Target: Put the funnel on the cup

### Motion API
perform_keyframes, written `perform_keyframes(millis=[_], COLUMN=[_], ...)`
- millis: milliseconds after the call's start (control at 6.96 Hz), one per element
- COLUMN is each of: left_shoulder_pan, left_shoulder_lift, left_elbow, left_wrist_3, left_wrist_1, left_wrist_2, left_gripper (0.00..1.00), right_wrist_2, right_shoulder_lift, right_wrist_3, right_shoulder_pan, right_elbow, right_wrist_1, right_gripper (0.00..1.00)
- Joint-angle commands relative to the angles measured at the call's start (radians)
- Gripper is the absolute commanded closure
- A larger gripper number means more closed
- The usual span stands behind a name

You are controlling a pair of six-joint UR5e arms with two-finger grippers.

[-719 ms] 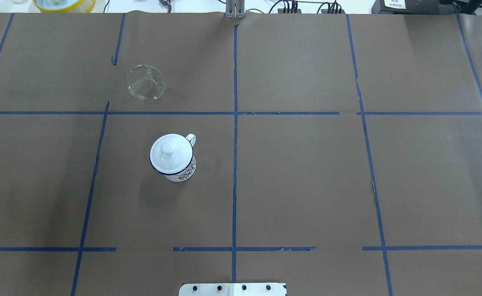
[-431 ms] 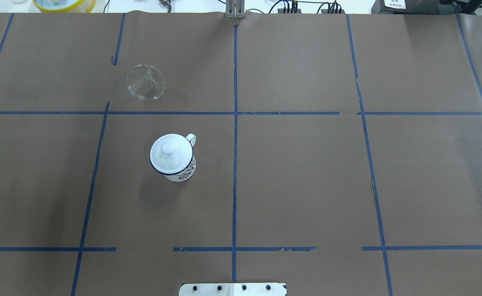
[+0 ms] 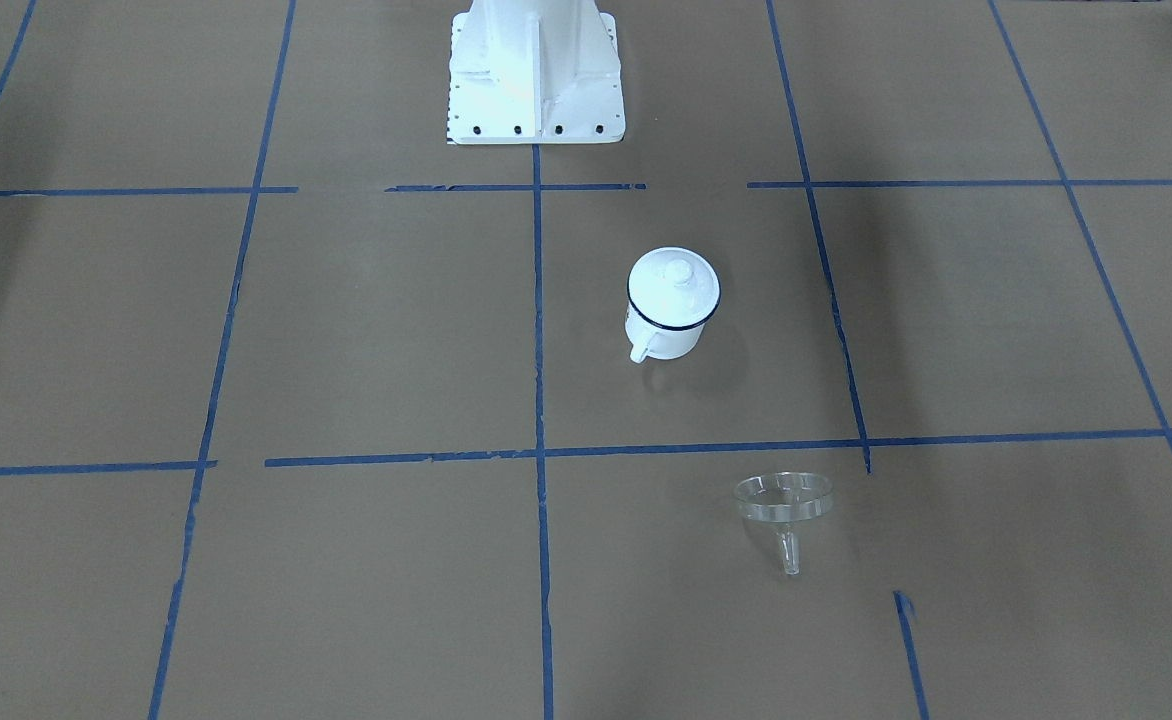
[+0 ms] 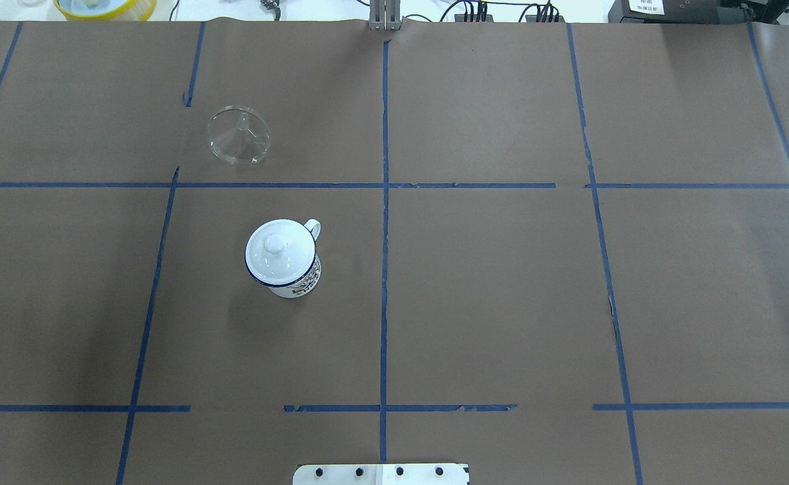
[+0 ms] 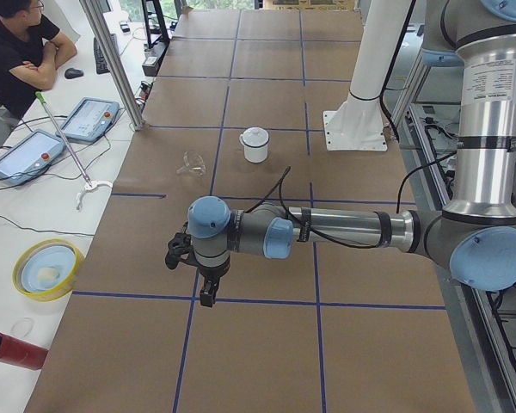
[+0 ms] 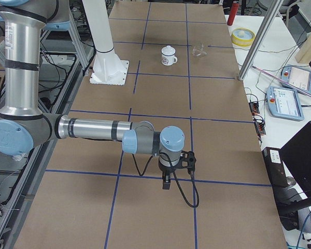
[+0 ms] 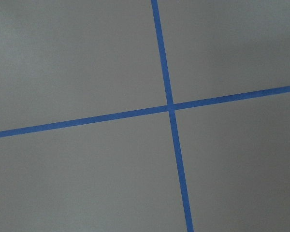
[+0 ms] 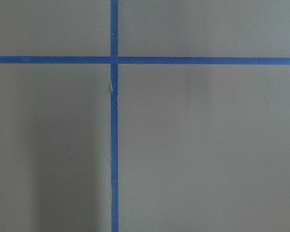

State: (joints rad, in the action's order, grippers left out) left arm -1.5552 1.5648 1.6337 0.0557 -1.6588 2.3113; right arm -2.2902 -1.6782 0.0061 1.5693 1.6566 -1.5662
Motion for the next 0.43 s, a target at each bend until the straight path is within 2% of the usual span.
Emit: perform_keyframes(millis=[0, 287], left_shoulder_pan=[0.003, 0.010], left_shoulder_lift=[0.041, 0.144], left_elbow=[0.024, 0.188], left_wrist_3=[-0.010, -0.011], left_wrist_1=[0.039, 0.271], left_wrist_2=[0.000, 0.004], left_gripper=[0.00, 0.00], right_wrist_2=[0.000, 0.000], right_shoulder_lift=[0.000, 0.000], right_wrist_3=[0.000, 0.000], right_shoulder_pan=[0.000, 0.000], right_elbow=[-0.001, -0.001], right_wrist_1=[0.000, 0.000], right_gripper=[0.00, 0.00])
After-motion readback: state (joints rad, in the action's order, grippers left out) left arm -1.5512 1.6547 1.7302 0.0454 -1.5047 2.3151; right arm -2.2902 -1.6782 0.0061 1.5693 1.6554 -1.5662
